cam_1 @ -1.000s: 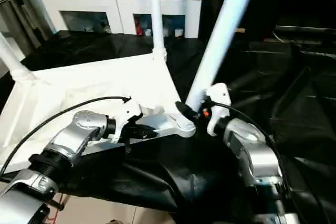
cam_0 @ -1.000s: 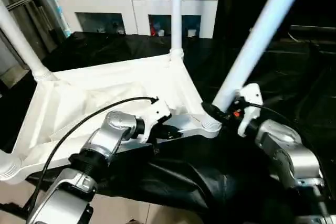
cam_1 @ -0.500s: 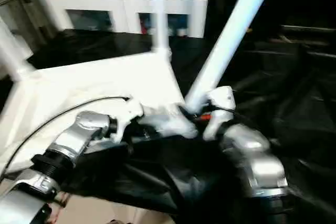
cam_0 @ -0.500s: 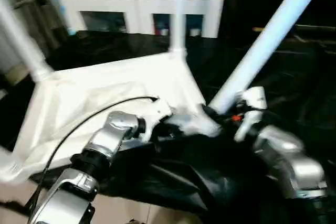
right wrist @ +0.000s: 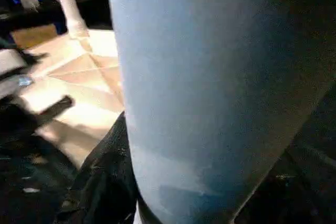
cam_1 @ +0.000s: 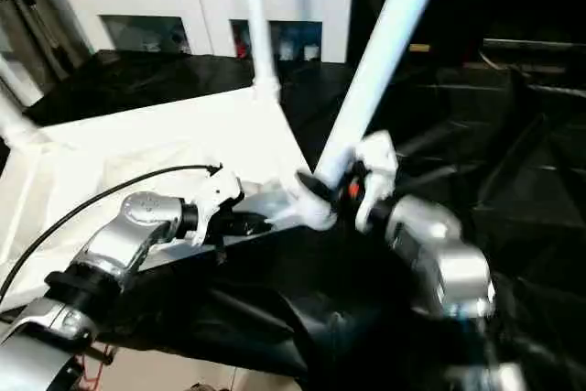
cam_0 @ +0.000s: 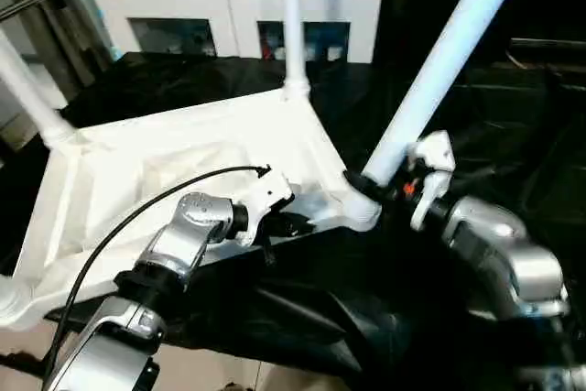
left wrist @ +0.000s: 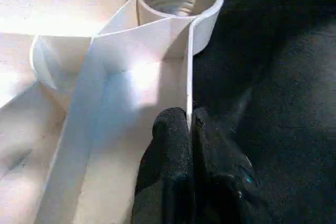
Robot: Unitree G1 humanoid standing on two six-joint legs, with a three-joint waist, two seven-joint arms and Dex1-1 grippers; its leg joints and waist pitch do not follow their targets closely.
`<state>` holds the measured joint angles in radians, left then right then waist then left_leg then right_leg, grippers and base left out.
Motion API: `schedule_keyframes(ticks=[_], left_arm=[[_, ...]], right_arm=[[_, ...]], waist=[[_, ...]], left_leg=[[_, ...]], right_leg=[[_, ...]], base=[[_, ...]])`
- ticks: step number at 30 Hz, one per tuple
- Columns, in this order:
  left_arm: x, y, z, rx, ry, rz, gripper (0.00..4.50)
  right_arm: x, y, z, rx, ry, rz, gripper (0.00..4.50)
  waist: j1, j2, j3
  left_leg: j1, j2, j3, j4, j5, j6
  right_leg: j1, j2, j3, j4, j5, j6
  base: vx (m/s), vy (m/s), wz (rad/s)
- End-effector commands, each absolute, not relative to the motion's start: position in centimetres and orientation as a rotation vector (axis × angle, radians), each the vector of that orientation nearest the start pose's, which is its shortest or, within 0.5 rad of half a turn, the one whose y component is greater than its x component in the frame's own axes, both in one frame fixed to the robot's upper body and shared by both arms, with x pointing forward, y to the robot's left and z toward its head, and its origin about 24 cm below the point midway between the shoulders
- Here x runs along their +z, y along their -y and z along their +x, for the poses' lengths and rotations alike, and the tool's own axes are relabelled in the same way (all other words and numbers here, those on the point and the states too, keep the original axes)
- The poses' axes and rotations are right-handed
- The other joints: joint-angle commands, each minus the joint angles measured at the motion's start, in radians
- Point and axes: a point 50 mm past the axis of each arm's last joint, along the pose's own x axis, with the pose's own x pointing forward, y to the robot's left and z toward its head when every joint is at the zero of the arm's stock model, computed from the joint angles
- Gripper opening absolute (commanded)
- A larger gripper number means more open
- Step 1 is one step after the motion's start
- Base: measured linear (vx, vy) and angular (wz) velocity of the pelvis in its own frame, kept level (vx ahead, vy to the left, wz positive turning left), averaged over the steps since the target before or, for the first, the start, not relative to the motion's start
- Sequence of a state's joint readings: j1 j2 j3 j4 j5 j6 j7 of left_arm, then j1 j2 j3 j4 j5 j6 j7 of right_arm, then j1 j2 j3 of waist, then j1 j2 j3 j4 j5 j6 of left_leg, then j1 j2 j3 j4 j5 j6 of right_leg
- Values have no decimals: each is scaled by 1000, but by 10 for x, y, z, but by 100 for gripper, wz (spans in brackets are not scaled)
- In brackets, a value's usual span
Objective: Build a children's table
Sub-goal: Insert table leg to table base
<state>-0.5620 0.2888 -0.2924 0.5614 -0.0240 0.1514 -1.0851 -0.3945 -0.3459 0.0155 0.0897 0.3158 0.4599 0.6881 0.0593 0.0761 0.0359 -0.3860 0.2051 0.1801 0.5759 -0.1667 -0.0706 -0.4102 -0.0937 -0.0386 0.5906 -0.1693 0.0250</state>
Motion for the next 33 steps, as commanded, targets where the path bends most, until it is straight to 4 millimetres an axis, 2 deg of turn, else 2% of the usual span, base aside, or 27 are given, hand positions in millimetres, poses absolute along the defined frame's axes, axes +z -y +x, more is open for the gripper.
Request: schedule_keyframes(ticks=[1,5,8,9,10,14,15,17,19,20,23,27,30,31,33], left_arm=[[45,-104,307,-1346,-386,264,0],[46,-106,307,-1347,-389,278,0],[46,-109,309,-1332,-388,293,0],[47,-109,310,-1325,-386,295,0],[47,-110,311,-1322,-386,296,0],[47,-110,311,-1319,-383,297,0],[47,-110,310,-1321,-383,298,0],[47,-110,310,-1328,-385,298,0],[46,-109,309,-1333,-386,297,0],[46,-109,309,-1338,-386,296,0],[45,-108,308,-1343,-386,296,0],[45,-107,308,-1341,-385,298,0],[44,-107,309,-1335,-383,301,0],[44,-107,309,-1334,-383,300,0],[43,-107,308,-1326,-382,295,0]], right_arm=[[98,154,311,815,-235,-38,188],[89,153,309,890,-333,-106,188],[83,152,305,948,-408,-112,188],[82,152,305,953,-431,-109,188],[81,152,305,953,-441,-112,188],[79,151,309,946,-450,-117,188],[78,151,310,948,-453,-129,188],[78,150,310,950,-453,-124,188],[76,149,312,944,-451,-106,188],[74,149,314,937,-447,-96,188],[70,146,318,926,-442,-57,188],[63,146,319,921,-448,-6,188],[59,151,316,907,-454,47,188],[58,153,314,902,-455,58,188],[52,160,309,879,-458,96,188]], waist=[[1,-30,-62],[5,-31,-62],[5,-38,-60],[5,-36,-60],[4,-44,-60],[4,-40,-59],[4,-34,-60],[4,-38,-62],[4,-33,-63],[3,-37,-63],[2,-32,-62],[-2,-34,-61],[-2,-34,-61],[-2,-40,-62],[-1,-35,-63]], left_leg=[[14,9,5,-58,-180,41],[12,9,6,-55,-166,50],[13,10,7,-55,-180,53],[15,11,6,-56,-189,49],[15,11,7,-56,-195,45],[16,11,7,-56,-205,34],[16,11,6,-56,-203,30],[15,10,7,-54,-193,33],[15,10,6,-53,-183,37],[15,10,7,-52,-182,39],[16,10,6,-53,-206,34],[17,11,5,-55,-228,27],[18,11,5,-55,-231,27],[17,12,6,-55,-222,31],[17,11,6,-54,-209,37]], right_leg=[[47,-29,21,-65,-214,-209],[50,-29,20,-58,-183,-220],[50,-31,21,-61,-209,-215],[49,-31,21,-62,-224,-213],[49,-30,21,-63,-235,-211],[46,-32,22,-65,-258,-205],[46,-32,22,-63,-248,-208],[48,-30,22,-60,-218,-214],[49,-30,21,-58,-195,-222],[49,-29,21,-57,-186,-228],[48,-31,20,-59,-211,-233],[48,-30,19,-61,-233,-229],[48,-30,20,-62,-230,-228],[49,-30,20,-60,-222,-228],[50,-30,21,-60,-204,-229]], base=[[0,0,0],[0,0,0],[0,0,0],[0,0,0],[0,0,0],[0,0,0],[0,0,0],[0,0,0],[0,0,0],[0,0,0],[0,0,0],[0,0,0],[0,0,0],[0,0,0],[0,0,0]])
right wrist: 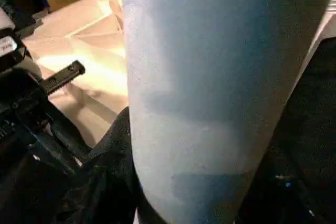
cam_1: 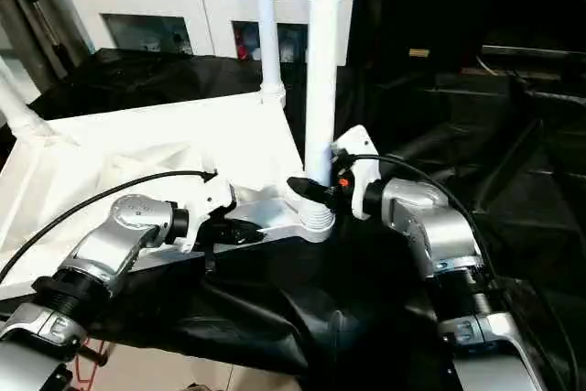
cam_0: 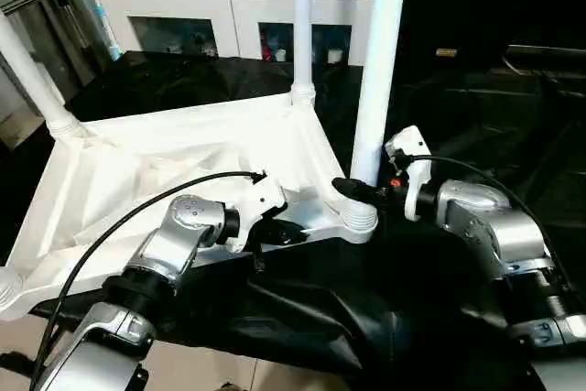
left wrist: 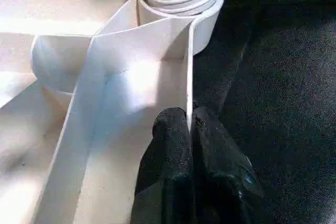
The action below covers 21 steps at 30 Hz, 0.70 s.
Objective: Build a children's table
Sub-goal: Insert table leg to table base
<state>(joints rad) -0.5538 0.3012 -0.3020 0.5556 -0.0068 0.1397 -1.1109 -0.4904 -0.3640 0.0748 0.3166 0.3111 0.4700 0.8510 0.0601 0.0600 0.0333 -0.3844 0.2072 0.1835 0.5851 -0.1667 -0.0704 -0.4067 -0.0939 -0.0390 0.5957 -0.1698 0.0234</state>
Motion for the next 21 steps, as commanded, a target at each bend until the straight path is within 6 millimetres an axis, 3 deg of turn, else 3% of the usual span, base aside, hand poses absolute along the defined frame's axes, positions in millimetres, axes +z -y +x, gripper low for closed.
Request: schedule_keyframes(ticks=[1,5,7,9,10,11,12,15,19,21], left_arm=[[43,-107,308,-1324,-382,293,0],[42,-106,309,-1312,-379,285,0],[43,-106,309,-1309,-378,283,0],[43,-106,310,-1305,-378,286,0],[43,-107,311,-1297,-378,296,0],[43,-107,311,-1295,-377,299,0],[44,-108,314,-1281,-374,306,0],[46,-109,317,-1261,-367,317,0],[47,-110,319,-1249,-366,324,0],[48,-109,320,-1256,-364,324,0]], right_arm=[[50,162,308,872,-458,107,188],[40,178,298,788,-436,176,188],[39,180,296,778,-431,181,188],[38,183,292,765,-422,187,188],[35,187,285,735,-399,204,188],[34,187,284,728,-391,207,188],[31,187,278,709,-368,208,188],[29,183,270,686,-336,198,188],[31,175,265,656,-293,193,188],[35,167,265,670,-282,171,188]], waist=[[0,-21,-60],[3,-14,-60],[4,-17,-59],[4,-11,-58],[7,-3,-56],[6,-6,-57],[7,-2,-56],[5,-8,-55],[4,1,-52],[3,2,-52]], left_leg=[[17,11,3,-63,-210,40],[19,11,3,-64,-226,40],[18,11,3,-66,-231,39],[19,11,2,-68,-249,34],[21,10,1,-69,-271,26],[22,10,2,-70,-279,25],[20,10,-2,-73,-300,17],[19,8,-4,-76,-317,11],[21,9,-6,-81,-349,1],[19,9,-9,-84,-356,-5]], right_leg=[[45,-30,21,-66,-200,-229],[43,-30,21,-69,-210,-231],[45,-29,20,-70,-222,-226],[44,-30,19,-74,-245,-219],[41,-31,20,-77,-276,-211],[39,-30,21,-81,-285,-206],[41,-33,19,-81,-313,-195],[40,-32,18,-86,-349,-176],[32,-31,20,-93,-391,-158],[35,-31,19,-90,-391,-153]], base=[[0,0,0],[0,0,0],[0,0,0],[0,0,0],[0,0,0],[0,0,0],[0,0,0],[0,0,0],[0,0,0],[0,0,0]])
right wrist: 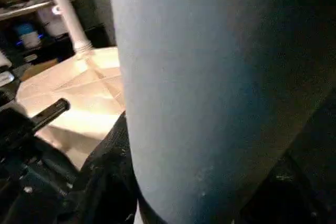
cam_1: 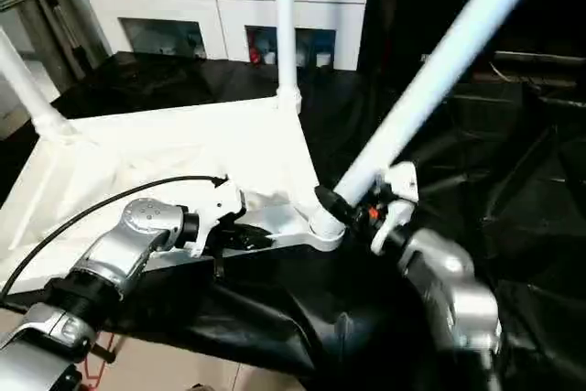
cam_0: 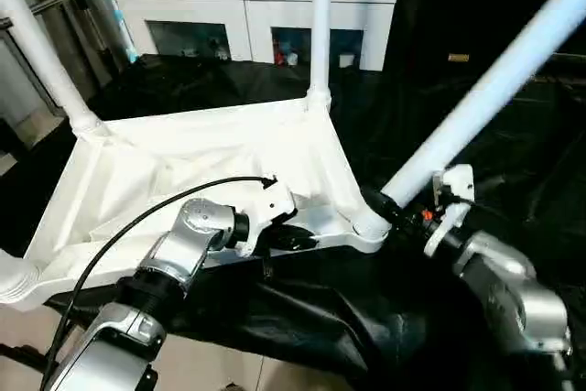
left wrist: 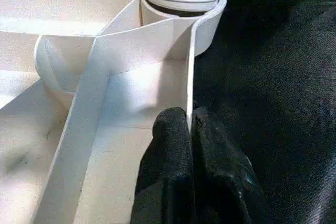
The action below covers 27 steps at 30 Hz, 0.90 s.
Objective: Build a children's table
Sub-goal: Insert table leg to table base
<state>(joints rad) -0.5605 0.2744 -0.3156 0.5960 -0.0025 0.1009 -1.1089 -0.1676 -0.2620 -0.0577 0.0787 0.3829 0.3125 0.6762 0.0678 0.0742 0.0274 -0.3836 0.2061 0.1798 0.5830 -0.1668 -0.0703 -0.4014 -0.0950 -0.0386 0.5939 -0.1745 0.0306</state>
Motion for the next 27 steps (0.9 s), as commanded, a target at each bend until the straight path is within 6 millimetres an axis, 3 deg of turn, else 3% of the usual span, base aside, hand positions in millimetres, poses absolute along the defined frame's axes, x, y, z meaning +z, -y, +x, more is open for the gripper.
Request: schedule_keyframes(ticks=[1,11,12,16,18,19,20,24,25,27], left_arm=[[48,-108,319,-1266,-362,322,0],[44,-104,312,-1326,-371,333,0],[44,-104,312,-1326,-371,332,0],[45,-105,312,-1326,-370,329,0],[45,-106,312,-1329,-371,331,0],[46,-107,312,-1331,-371,333,0],[46,-107,311,-1331,-370,334,0],[46,-109,311,-1333,-370,330,0],[46,-109,311,-1333,-369,330,0],[46,-109,311,-1331,-370,329,0]], right_arm=[[38,162,267,695,-285,141,188],[44,144,286,883,-376,-38,188],[43,141,287,930,-402,-45,188],[39,141,286,978,-435,-48,188],[31,144,282,1005,-463,-65,188],[29,145,282,1006,-467,-69,188],[28,146,281,1007,-464,-71,188],[25,149,283,973,-439,-56,188],[26,150,285,954,-424,-44,188],[29,152,288,912,-397,-25,188]], waist=[[-6,-15,-47],[-19,-20,-43],[-21,-33,-42],[-23,-29,-42],[-22,-33,-45],[-22,-39,-46],[-20,-35,-47],[-22,-36,-45],[-22,-25,-44],[-27,-33,-43]], left_leg=[[18,10,-4,-81,-353,-4],[15,9,-6,-81,-366,-5],[12,9,-6,-82,-365,-2],[15,10,-5,-81,-366,2],[14,12,-4,-80,-344,6],[13,11,-3,-79,-342,9],[14,12,-3,-79,-336,11],[16,11,-3,-80,-354,9],[17,11,-5,-82,-367,3],[18,10,-6,-83,-392,-2]], right_leg=[[29,-30,19,-89,-382,-160],[29,-32,19,-91,-420,-160],[30,-31,18,-91,-421,-159],[28,-33,19,-92,-426,-162],[30,-32,21,-88,-377,-174],[30,-32,20,-87,-370,-177],[31,-33,20,-85,-363,-181],[29,-33,19,-89,-399,-176],[28,-34,19,-91,-417,-173],[26,-32,19,-95,-438,-165]], base=[[0,0,0],[0,0,0],[0,0,0],[0,0,0],[0,0,0],[0,0,0],[0,0,0],[0,0,0],[0,0,0],[0,0,0]])
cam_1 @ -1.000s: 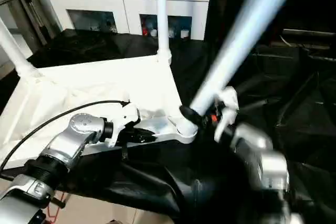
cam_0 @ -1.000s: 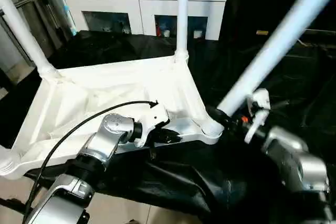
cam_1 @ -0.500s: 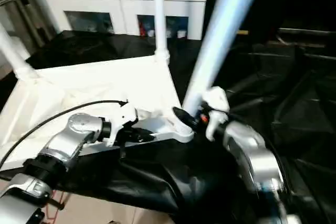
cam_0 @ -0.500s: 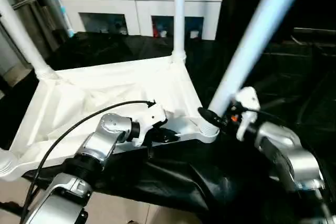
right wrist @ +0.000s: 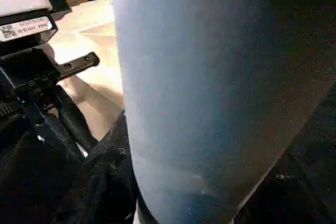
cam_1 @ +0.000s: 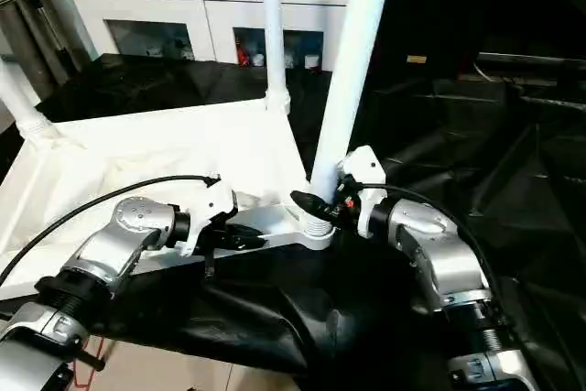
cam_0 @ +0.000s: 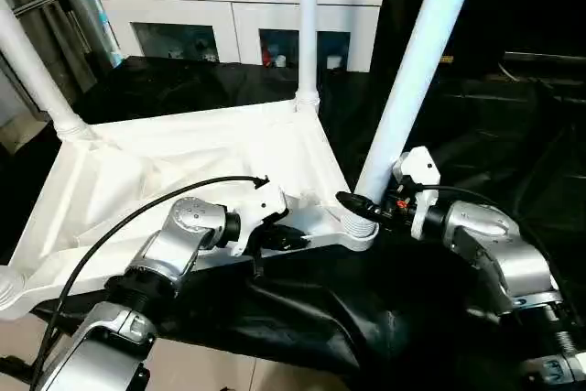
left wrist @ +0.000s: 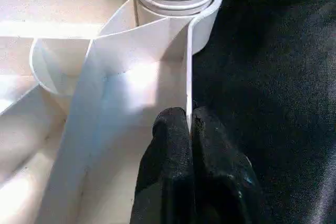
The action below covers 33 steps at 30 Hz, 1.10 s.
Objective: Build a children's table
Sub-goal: Insert table leg to table base
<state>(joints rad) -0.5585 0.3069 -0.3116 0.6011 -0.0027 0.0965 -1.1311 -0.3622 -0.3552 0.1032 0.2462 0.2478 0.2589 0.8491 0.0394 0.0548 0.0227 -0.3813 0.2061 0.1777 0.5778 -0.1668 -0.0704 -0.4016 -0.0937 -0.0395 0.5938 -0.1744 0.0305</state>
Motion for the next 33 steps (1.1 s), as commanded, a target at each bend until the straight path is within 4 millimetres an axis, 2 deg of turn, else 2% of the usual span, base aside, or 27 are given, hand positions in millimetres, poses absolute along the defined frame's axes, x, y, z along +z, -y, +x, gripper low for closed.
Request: schedule_keyframes(ticks=[1,2,6,8,10,13,14,16,17,18,22,24,28,29,30,33], left_arm=[[46,-109,311,-1330,-370,329,0],[46,-109,311,-1329,-369,328,0],[46,-109,312,-1321,-369,326,0],[47,-108,313,-1307,-363,312,0],[47,-108,313,-1303,-362,307,0],[46,-108,313,-1302,-364,308,0],[46,-107,314,-1299,-363,308,0],[46,-107,314,-1300,-364,307,0],[46,-106,314,-1301,-365,307,0],[46,-106,314,-1306,-365,308,0],[47,-105,313,-1331,-367,313,0],[47,-104,311,-1349,-369,318,0],[47,-105,310,-1360,-370,320,0],[47,-106,309,-1369,-374,324,0],[47,-107,309,-1371,-375,326,0],[48,-108,308,-1375,-376,326,0]], right_arm=[[29,154,289,894,-391,-13,188],[30,156,290,873,-381,1,188],[32,165,291,801,-357,50,188],[29,174,285,747,-352,74,188],[27,177,277,738,-354,80,188],[27,176,271,746,-355,75,188],[28,172,267,770,-359,74,188],[28,167,264,791,-364,69,188],[28,165,263,800,-368,67,188],[28,162,264,810,-371,60,188],[29,153,269,855,-384,41,188],[29,149,272,897,-419,11,188],[27,146,273,937,-444,-3,188],[25,143,277,978,-470,-19,188],[24,142,280,995,-482,-24,188],[22,141,280,1031,-502,-24,188]], waist=[[1,-12,-39],[-2,-9,-37],[-5,-9,-37],[-3,-10,-37],[2,-11,-39],[7,-10,-42],[7,13,-41],[12,6,-44],[14,8,-45],[16,12,-44],[14,14,-42],[11,10,-40],[7,12,-41],[7,6,-42],[1,5,-42],[-3,8,-40]], left_leg=[[17,11,-4,-79,-396,-3],[15,10,-5,-80,-408,-6],[18,11,-6,-81,-432,-8],[18,11,-6,-82,-434,-6],[20,12,-5,-82,-420,-3],[14,14,-5,-83,-385,1],[16,14,-2,-84,-392,-5],[17,12,-5,-84,-382,-6],[14,12,-4,-83,-361,0],[14,12,-3,-83,-357,3],[15,12,-4,-84,-373,-2],[15,11,-5,-86,-392,-9],[15,12,-5,-85,-388,-8],[14,12,-5,-85,-382,-6],[7,10,-7,-85,-370,-1],[16,13,-5,-84,-397,-2]], right_leg=[[25,-34,20,-95,-441,-164],[26,-32,19,-97,-443,-163],[22,-32,18,-98,-451,-165],[23,-33,19,-101,-460,-157],[22,-33,21,-101,-447,-155],[27,-33,22,-94,-394,-164],[26,-29,21,-100,-353,-172],[33,-28,19,-91,-319,-182],[35,-30,20,-89,-294,-189],[34,-31,20,-89,-299,-191],[33,-33,18,-92,-347,-183],[32,-32,18,-94,-377,-177],[32,-34,19,-94,-362,-179],[33,-33,19,-93,-355,-181],[39,-34,16,-86,-340,-194],[32,-34,18,-93,-364,-197]], base=[[0,0,0],[0,0,0],[0,0,0],[0,0,0],[0,0,0],[0,0,0],[0,0,0],[0,0,0],[0,0,0],[0,0,0],[0,0,0],[0,0,0],[0,0,0],[0,0,0],[0,0,0],[0,0,0]])
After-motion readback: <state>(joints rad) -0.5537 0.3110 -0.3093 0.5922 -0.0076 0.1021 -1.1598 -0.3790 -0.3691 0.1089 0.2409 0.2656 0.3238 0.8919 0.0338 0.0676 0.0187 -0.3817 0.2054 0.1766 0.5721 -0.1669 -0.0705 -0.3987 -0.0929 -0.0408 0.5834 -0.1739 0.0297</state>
